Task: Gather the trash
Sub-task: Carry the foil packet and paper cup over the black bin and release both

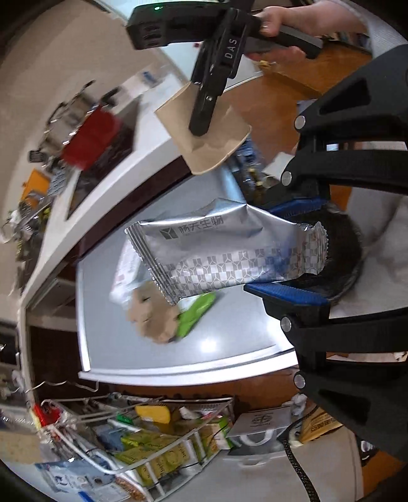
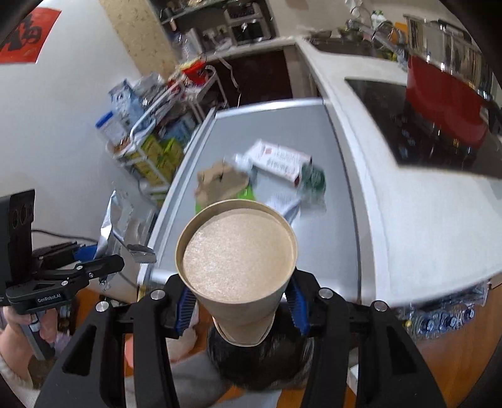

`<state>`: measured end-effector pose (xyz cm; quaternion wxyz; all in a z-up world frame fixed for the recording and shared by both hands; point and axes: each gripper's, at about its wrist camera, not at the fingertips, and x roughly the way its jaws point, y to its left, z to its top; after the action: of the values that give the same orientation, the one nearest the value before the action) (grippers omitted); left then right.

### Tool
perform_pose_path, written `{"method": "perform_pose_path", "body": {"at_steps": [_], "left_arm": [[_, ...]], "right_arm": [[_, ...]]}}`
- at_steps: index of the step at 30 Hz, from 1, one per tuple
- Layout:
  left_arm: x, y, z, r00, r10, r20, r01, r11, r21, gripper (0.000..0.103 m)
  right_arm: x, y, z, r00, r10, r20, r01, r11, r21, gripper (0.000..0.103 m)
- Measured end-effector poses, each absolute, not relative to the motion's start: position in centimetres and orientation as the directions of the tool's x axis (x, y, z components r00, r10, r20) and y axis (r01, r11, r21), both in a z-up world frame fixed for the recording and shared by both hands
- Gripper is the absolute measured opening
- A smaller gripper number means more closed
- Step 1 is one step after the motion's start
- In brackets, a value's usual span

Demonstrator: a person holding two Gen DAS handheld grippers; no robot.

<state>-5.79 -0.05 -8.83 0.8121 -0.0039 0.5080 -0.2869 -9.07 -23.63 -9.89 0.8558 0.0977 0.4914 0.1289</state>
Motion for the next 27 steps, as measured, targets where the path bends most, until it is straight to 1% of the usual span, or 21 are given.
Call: {"method": "perform_pose_path", "body": {"at_steps": [3, 8, 12, 16, 19, 25, 26, 27], "left_arm": [[-8.0, -0.9, -10.8, 0.258, -0.464, -0.847, 0.482, 0.822, -0.303, 0.04], [-11.0, -2.6, -15.8, 0.19, -0.391, -0.9, 0.524, 0.816, -0.244, 0.04], [-12.2, -3.4, -21.1, 0.118, -0.335, -0.935, 0.525, 0.82, -0.228, 0.04], [-12.1, -3.6, -25.2, 0.066, -0.307, -0.949, 0.489, 0.839, -0.238, 0.04], [-11.5, -3.9, -27.8, 0.044, -0.296, -0.954, 0.463, 0.852, -0.243, 0.04], [-10.8, -4.8, -30.4, 0.002, -0.282, -0.959, 0.449, 0.858, -0.251, 0.04], [-10.6, -4.7, -30.6, -0.006, -0.288, -0.958, 0.446, 0.856, -0.26, 0.044], [-10.4, -4.8, -30.7, -0.011, -0.288, -0.958, 0.445, 0.856, -0.263, 0.052]], "right_arm": [[-10.8, -23.0, -12.3, 0.416, 0.325, -0.849, -0.132, 0.946, 0.297, 0.049], [-13.0, -22.1, -18.1, 0.299, 0.327, -0.896, -0.117, 0.945, 0.306, 0.049], [-13.7, -21.3, -23.4, 0.212, 0.297, -0.931, -0.103, 0.954, 0.281, 0.049], [-13.4, -21.2, -27.7, 0.148, 0.309, -0.939, -0.051, 0.951, 0.305, 0.049], [-13.0, -21.1, -29.5, 0.129, 0.298, -0.946, -0.034, 0.954, 0.297, 0.049], [-12.3, -21.0, -31.7, 0.089, 0.283, -0.955, -0.004, 0.959, 0.284, 0.049], [-12.2, -21.0, -32.1, 0.086, 0.28, -0.956, 0.002, 0.96, 0.282, 0.05], [-12.2, -21.1, -32.2, 0.083, 0.28, -0.956, 0.012, 0.959, 0.282, 0.055]]}}
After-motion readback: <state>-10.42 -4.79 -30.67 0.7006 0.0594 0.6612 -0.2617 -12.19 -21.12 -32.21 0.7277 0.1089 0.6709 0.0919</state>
